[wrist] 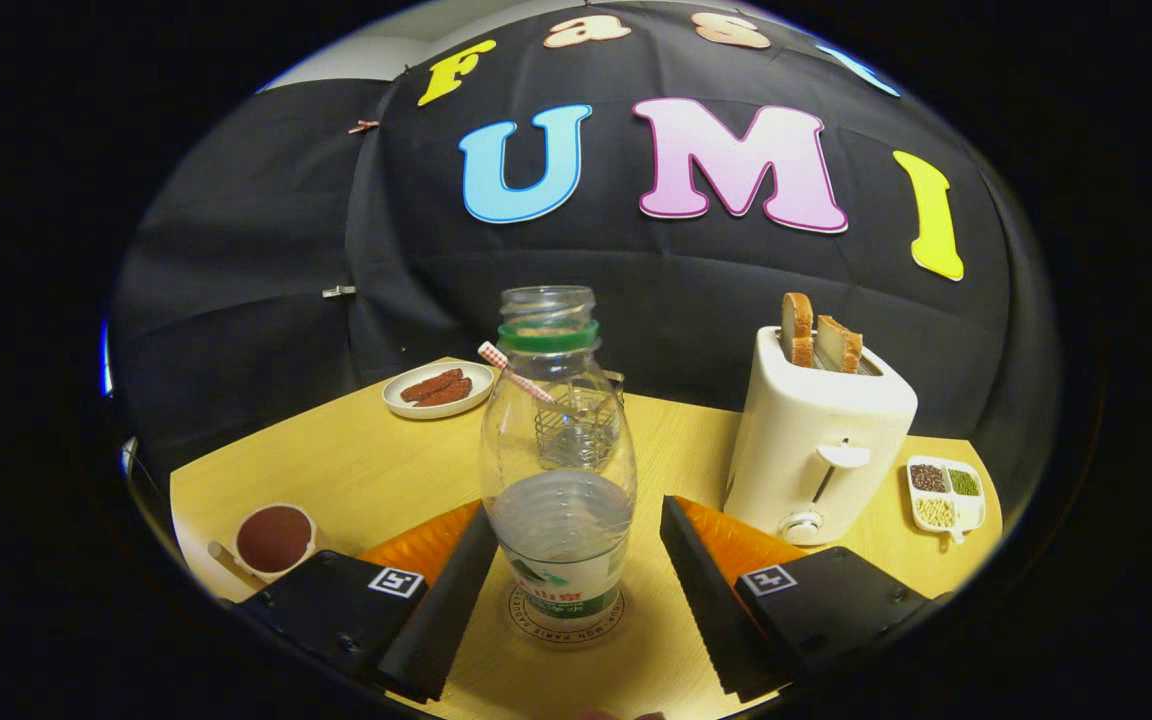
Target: Take the bottle from table, then pour the juice into the cup, finally place the bottle on the coaster
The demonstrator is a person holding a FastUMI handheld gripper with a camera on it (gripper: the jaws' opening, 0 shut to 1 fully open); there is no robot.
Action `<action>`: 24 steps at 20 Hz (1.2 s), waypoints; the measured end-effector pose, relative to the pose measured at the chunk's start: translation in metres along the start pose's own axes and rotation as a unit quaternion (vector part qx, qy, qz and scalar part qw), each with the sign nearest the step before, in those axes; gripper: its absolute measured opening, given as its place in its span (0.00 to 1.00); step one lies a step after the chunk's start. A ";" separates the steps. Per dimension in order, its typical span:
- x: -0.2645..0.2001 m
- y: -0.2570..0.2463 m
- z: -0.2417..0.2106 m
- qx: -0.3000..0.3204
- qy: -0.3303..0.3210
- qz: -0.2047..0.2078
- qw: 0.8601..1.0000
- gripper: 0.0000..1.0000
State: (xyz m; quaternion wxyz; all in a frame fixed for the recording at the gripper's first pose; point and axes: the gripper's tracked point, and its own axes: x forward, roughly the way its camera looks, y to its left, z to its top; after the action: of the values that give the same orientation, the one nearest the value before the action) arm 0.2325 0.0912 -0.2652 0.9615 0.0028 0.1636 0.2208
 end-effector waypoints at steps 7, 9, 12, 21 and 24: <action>-0.054 -0.006 0.043 -0.041 -0.032 -0.031 0.998 0.98; -0.077 -0.010 0.064 -0.043 -0.045 -0.045 0.997 0.98; -0.118 -0.023 0.100 -0.036 -0.065 -0.080 0.994 0.98; -0.287 -0.065 0.182 -0.036 -0.140 -0.198 0.970 0.98; -0.334 -0.063 0.178 -0.013 -0.140 -0.221 0.965 0.98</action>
State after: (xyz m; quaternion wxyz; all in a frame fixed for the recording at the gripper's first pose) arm 0.0320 -0.0963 0.0035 0.9997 -0.0149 0.0206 0.0024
